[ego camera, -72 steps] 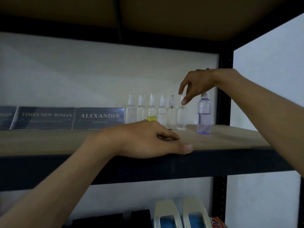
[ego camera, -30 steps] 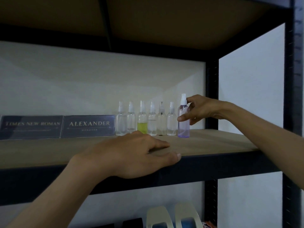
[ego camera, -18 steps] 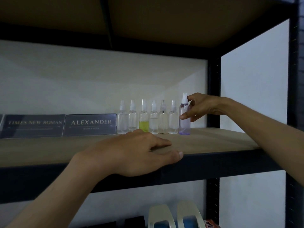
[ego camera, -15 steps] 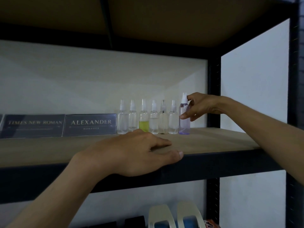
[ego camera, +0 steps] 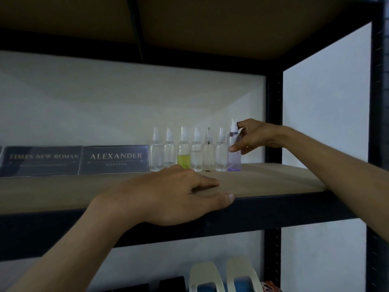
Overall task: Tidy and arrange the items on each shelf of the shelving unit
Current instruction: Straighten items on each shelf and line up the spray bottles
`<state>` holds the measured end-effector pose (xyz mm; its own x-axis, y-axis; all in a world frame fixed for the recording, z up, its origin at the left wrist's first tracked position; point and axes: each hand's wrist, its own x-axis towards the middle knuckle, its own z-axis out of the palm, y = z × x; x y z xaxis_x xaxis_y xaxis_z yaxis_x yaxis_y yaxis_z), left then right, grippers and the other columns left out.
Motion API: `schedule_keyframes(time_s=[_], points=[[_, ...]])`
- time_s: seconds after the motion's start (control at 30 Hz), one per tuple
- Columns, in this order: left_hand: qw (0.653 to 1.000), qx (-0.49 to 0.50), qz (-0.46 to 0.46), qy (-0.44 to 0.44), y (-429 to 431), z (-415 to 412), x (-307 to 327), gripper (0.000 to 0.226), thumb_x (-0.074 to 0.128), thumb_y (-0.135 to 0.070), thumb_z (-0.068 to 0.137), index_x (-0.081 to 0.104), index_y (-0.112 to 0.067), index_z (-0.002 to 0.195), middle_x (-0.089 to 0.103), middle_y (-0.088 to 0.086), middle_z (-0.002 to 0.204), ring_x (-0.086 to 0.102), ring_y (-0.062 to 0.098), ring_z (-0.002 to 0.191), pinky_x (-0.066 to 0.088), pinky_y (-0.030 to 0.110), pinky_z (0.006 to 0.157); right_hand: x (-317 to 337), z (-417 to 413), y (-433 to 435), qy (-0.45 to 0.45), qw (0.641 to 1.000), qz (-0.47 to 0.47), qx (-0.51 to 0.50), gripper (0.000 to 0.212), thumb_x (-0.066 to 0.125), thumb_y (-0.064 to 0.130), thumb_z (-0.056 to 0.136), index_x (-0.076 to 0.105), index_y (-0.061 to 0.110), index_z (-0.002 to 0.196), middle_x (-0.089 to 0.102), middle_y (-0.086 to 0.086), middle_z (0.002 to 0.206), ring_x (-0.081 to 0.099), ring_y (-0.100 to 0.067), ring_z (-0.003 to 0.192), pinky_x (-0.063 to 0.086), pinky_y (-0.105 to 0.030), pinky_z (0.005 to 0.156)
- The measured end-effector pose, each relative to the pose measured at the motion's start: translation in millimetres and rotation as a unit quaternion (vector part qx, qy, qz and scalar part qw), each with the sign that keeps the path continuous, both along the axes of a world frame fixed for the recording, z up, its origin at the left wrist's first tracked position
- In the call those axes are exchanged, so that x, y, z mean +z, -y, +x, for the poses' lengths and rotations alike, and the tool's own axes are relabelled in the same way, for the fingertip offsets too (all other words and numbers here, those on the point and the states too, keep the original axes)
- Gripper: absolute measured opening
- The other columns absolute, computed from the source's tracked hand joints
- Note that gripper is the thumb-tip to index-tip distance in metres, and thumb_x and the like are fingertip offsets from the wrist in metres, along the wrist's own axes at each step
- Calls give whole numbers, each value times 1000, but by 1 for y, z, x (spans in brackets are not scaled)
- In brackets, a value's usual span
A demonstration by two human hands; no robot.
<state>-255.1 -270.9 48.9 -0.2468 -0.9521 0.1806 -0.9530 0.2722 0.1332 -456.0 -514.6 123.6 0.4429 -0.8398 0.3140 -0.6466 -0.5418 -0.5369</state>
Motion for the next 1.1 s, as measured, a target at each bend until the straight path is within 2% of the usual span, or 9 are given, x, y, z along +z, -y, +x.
schedule_keyframes(time_s=[0.13,0.33,0.4,0.53,0.67,0.77,0.87,1.0,1.1], points=[[1000,2,-1,-2,2,1,-1,90,24,-92,66,38,-51,146,34,-22,156,32,4,141,30,39,116,-1,-2,-4,8,1000,7,2,61,87,18,76,56,13,128,67,-12,116,71,-24,99,61,-39,86],[1000,11,-12,-9,4,2,-1,94,25,-94,62,41,-51,143,37,-21,154,35,6,140,33,40,115,0,1,-23,12,999,14,-32,89,86,33,76,36,14,147,61,-13,121,69,-24,97,62,-34,77],[1000,9,-22,-10,4,2,-2,94,25,-94,63,43,-49,143,39,-20,153,39,6,138,35,39,114,2,1,-34,1,996,-26,-83,84,82,43,77,40,13,143,58,-8,126,66,-22,98,60,-33,73],[999,11,-31,-11,6,4,-3,94,25,-96,64,44,-49,143,41,-19,152,42,7,136,37,39,113,1,4,-63,-34,954,-209,-212,69,72,59,81,49,13,127,54,0,119,56,-22,101,53,-37,85],[999,7,-40,-2,6,4,-4,98,23,-100,63,44,-48,143,42,-19,152,43,7,134,39,40,111,-7,17,-92,93,945,-283,-136,35,71,51,83,60,20,94,65,2,96,63,-17,87,55,-36,80],[999,0,-51,-1,4,5,-5,95,25,-96,66,47,-44,143,47,-17,149,47,6,130,42,38,109,-16,32,-114,182,937,-291,-60,23,73,42,84,65,21,84,68,6,81,64,-6,75,52,-24,71],[997,4,-78,-4,-1,7,-8,93,28,-97,68,48,-44,141,52,-16,145,52,5,126,46,37,105,-28,48,-138,280,898,-339,12,21,73,32,87,65,16,77,65,9,71,60,0,63,45,-10,60],[989,2,-145,9,-16,9,-20,73,40,-86,79,51,-45,139,62,-19,131,59,0,111,52,34,95,-52,61,-166,300,831,-457,102,20,67,22,93,61,11,77,60,6,68,59,-9,61,51,-22,58],[981,-15,-194,1,-31,10,-29,52,47,-76,82,60,-49,124,68,-23,87,61,-3,75,52,28,71,-73,67,-182,248,818,-508,108,22,65,27,94,58,13,78,60,5,69,59,-12,61,50,-32,55]])
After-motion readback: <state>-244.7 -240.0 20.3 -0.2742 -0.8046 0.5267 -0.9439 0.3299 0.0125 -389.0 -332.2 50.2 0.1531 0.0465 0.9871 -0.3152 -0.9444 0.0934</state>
